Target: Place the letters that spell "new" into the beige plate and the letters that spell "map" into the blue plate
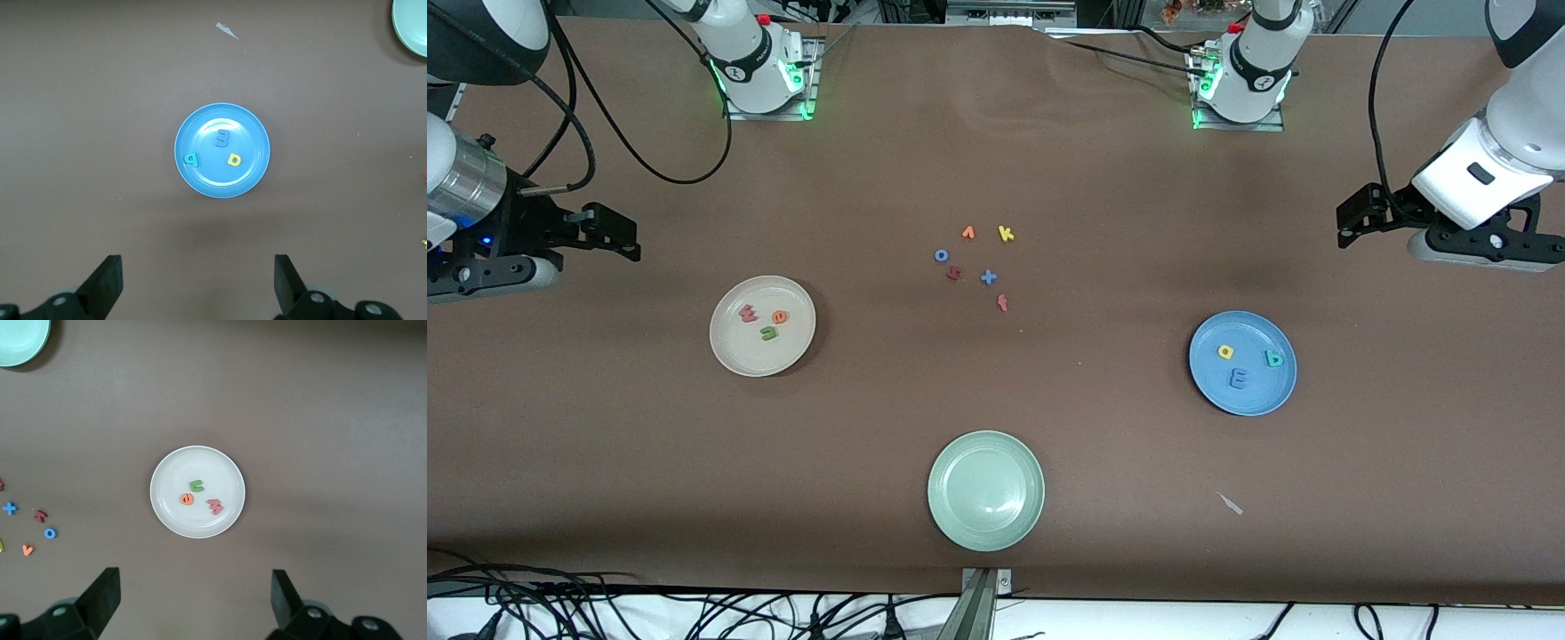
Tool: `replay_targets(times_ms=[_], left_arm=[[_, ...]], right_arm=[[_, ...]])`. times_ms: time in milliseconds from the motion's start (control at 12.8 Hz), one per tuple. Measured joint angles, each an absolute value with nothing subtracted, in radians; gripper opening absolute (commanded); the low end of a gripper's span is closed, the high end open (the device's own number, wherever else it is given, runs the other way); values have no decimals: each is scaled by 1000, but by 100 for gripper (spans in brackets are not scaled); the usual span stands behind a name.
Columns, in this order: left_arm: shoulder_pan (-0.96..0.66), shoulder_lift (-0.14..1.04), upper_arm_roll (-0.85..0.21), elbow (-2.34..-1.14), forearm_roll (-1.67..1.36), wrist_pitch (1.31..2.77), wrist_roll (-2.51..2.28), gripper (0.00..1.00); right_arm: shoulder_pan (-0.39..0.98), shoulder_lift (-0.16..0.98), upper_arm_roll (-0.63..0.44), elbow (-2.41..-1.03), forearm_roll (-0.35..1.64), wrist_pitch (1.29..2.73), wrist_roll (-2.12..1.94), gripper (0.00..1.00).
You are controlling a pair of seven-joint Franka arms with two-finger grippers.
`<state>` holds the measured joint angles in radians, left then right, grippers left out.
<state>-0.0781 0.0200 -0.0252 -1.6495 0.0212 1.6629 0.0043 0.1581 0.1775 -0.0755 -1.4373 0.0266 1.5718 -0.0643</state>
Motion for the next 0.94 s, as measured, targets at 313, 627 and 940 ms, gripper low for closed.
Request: replay_targets(times_ms=[313,627,940], left_arm=[[-78,20,-26,-1645,21,1630,4,100],[-77,20,-17,-1621,21,1628,4,100],[-76,20,-15,-1611,21,1621,4,100]], right_arm=[[158,177,-76,-1437,27,1572,-64,100],[158,177,-76,-1437,27,1572,-64,100],[158,177,-76,-1437,27,1572,-64,100]])
